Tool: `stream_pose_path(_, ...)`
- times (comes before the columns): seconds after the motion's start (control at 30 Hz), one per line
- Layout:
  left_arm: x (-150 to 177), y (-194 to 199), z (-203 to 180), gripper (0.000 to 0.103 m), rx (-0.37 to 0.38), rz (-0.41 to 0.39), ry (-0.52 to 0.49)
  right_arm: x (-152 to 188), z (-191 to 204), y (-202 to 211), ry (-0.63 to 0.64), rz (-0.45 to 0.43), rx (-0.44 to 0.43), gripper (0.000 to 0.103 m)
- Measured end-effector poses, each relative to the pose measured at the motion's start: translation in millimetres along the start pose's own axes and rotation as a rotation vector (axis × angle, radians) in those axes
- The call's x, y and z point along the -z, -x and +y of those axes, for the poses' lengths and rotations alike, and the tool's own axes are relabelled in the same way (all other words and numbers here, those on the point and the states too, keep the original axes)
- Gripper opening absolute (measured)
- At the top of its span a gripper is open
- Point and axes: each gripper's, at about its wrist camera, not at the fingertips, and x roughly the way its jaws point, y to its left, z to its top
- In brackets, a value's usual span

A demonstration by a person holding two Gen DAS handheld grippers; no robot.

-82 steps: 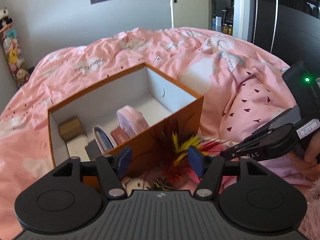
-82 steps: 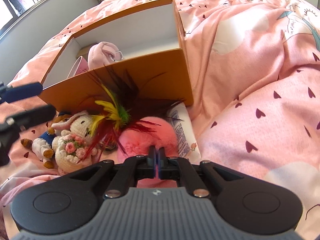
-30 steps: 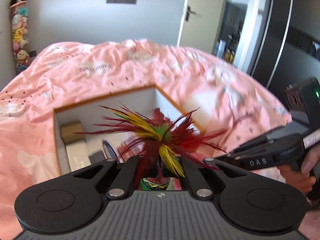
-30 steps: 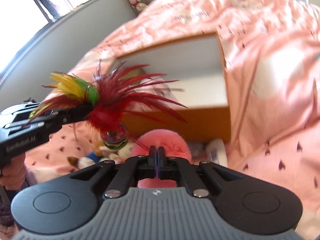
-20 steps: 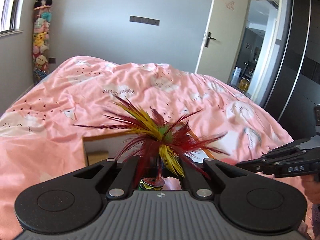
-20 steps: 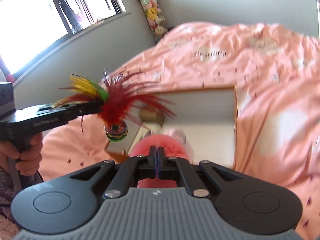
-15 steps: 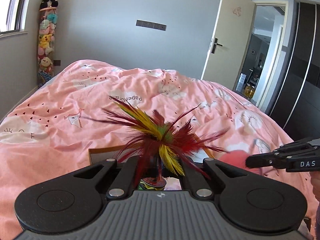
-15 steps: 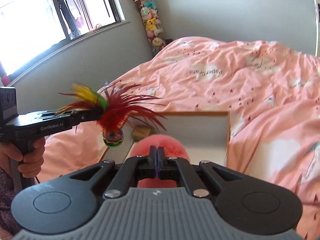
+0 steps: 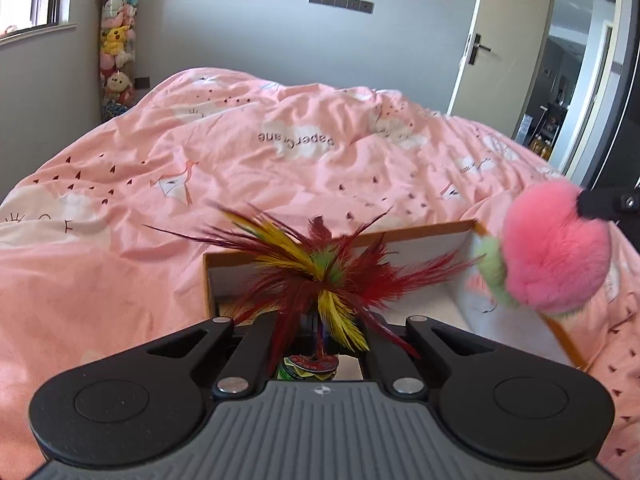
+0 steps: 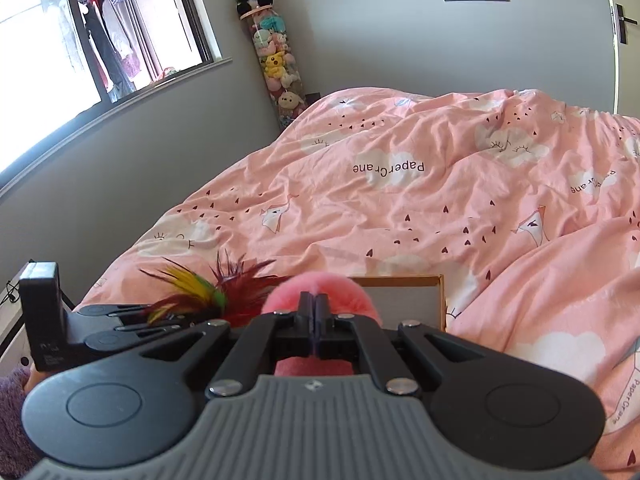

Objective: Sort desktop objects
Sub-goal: 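Lower the feather toy and pompom into the box with both grippers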

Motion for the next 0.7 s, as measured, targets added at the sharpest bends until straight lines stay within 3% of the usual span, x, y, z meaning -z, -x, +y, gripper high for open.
stream_pose_path(0.43, 13.8, -8.8, 12.0, 0.003, -0.054, 0.059, -0.011, 8.6, -8.6, -62.4, -0.009, 0.105, 0.044, 0.0)
stream_pose_path(0.7, 10.1, 27.4, 19.2, 0.01, -0.038, -0.038, 0.062, 10.1, -7.3, -80.2, 0.003, 0.13, 0.064, 0.0)
